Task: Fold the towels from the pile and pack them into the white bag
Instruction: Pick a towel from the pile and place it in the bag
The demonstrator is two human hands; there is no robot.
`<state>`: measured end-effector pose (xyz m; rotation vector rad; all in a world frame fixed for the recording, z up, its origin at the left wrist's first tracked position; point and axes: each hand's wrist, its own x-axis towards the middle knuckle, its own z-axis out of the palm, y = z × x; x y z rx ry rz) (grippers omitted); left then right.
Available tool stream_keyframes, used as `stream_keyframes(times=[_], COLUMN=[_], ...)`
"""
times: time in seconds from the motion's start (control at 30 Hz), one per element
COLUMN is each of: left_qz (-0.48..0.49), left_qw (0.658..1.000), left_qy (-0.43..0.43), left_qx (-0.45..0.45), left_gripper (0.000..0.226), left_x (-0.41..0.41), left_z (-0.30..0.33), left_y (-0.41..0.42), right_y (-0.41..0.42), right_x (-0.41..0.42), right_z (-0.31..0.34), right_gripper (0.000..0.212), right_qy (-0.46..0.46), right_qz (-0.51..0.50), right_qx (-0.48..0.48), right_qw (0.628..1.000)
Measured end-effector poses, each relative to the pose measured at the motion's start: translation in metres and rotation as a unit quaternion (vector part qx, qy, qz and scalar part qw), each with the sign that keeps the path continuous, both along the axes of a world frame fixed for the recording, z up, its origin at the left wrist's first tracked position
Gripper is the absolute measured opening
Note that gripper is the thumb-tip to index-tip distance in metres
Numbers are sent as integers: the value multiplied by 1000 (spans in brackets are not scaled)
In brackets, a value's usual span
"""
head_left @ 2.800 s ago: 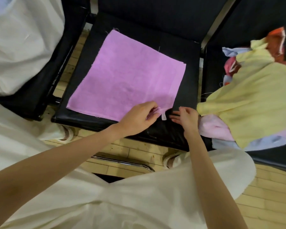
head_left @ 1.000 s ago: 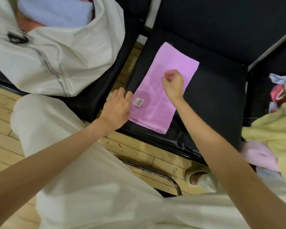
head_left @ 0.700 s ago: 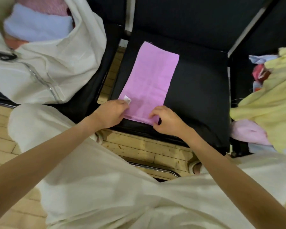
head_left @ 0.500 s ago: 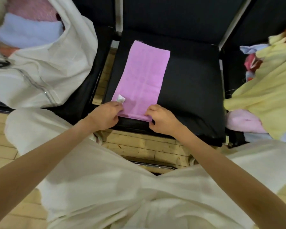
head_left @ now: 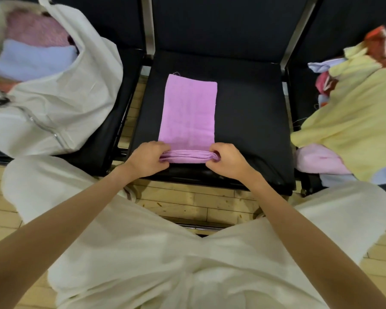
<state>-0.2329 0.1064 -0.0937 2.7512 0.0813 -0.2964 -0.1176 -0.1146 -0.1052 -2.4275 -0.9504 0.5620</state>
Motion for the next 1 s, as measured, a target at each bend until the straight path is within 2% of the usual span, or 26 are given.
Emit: stream_keyframes(times=[0.1, 0.2, 0.27, 0.4, 0.47, 0.57, 0.7, 0.83, 0.9, 1.0], left_qz=[19, 55, 110, 281, 355, 391, 380, 339, 327, 320], left_qw=[992, 972, 946, 889, 865, 869, 894, 923, 930, 936], left_qy=[26, -5, -19, -59, -87, -137, -166, -162, -162, -150], left_qx=[-119, -228, -304, -356, -344, -269, -169, -89, -53, -1], left_gripper=[10, 14, 9, 17, 21, 19, 15, 18, 19, 29], left_x=[-5, -3, 2, 23, 37, 53, 65, 66, 66, 65], left_z=[12, 19, 21, 9, -3, -20, -41, -53, -55, -54], left_y=[-6, -10, -13, -21, -24, -26, -24, -25, -27, -27], right_y=[-22, -30, -26, -7, 5, 21, 33, 39, 41, 40], right_x=[4, 5, 7, 17, 24, 35, 44, 42, 39, 39], right_z=[2, 0, -1, -9, -16, -28, -44, -52, -56, -57], right_gripper=[9, 7, 15, 16, 18, 27, 26, 27, 24, 17], right_qy=[26, 79, 95, 103, 103, 71, -15, -89, -108, -122], right_qz=[-38, -94, -144, -232, -264, -287, -294, -293, -289, -296], right_qx=[81, 177, 234, 288, 290, 262, 140, 41, 24, 54], right_qw=[996, 977, 957, 924, 914, 919, 946, 951, 951, 946])
